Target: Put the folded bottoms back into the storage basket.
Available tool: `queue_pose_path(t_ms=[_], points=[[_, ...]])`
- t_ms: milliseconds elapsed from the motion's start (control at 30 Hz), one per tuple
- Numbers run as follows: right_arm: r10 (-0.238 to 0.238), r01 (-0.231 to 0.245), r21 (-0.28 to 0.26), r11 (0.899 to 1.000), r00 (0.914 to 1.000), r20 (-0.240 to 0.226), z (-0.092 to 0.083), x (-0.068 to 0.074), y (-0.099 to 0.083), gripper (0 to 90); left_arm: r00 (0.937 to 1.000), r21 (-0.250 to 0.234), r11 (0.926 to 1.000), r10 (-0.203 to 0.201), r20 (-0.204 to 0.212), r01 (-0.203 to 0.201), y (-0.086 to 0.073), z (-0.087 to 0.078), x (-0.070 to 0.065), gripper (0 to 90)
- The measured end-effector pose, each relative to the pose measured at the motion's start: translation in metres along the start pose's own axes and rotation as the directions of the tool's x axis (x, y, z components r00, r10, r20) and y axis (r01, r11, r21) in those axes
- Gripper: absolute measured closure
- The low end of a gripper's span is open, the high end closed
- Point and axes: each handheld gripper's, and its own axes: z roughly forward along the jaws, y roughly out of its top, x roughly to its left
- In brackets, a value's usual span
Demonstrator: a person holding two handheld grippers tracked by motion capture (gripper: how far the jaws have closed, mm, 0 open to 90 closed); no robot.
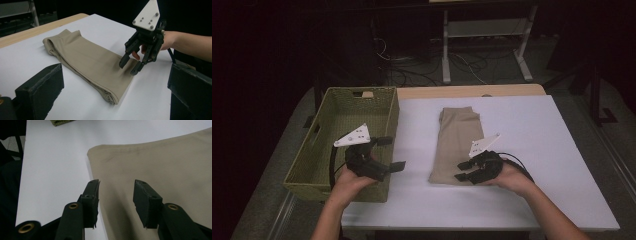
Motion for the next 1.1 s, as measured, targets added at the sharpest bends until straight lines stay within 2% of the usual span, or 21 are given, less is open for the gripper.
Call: queue_pose_path(t_ms=[433,800,900,933,967,1100], points=[[-0.032,0.033,0.043,0.999,0.9994,-0.013,0.007,0.001,-0.006,60.4,1.0,0.001,1.0,0.002,0.0,-0.002,0.0,0.0,0.0,0.8],[-0.076,0.076,0.08,0.994,0.9971,0.0,0.013,0.004,-0.009,59.5,1.0,0.0,1.0,0.001,0.001,-0.001,0.0,0.0,0.0,0.8],[-0.121,0.118,0.095,0.988,0.9924,0.024,0.015,0.008,-0.01,58.7,1.0,0.0,1.0,0.0,0.001,0.0,0.0,0.0,0.0,0.8],[-0.121,0.118,0.095,0.988,0.9924,0.024,0.015,0.008,-0.01,58.7,1.0,0.0,1.0,0.0,0.001,0.0,0.0,0.0,0.0,0.8],[-0.145,0.141,0.103,0.985,0.9886,0.04,0.016,0.011,-0.011,58.7,1.0,-0.001,1.0,-0.001,0.001,0.001,0.0,0.0,0.0,0.8],[-0.179,0.172,0.113,0.979,0.9821,0.058,0.017,0.013,-0.011,58.7,1.0,0.001,1.0,0.0,0.0,0.0,0.0,0.0,0.0,0.8]])
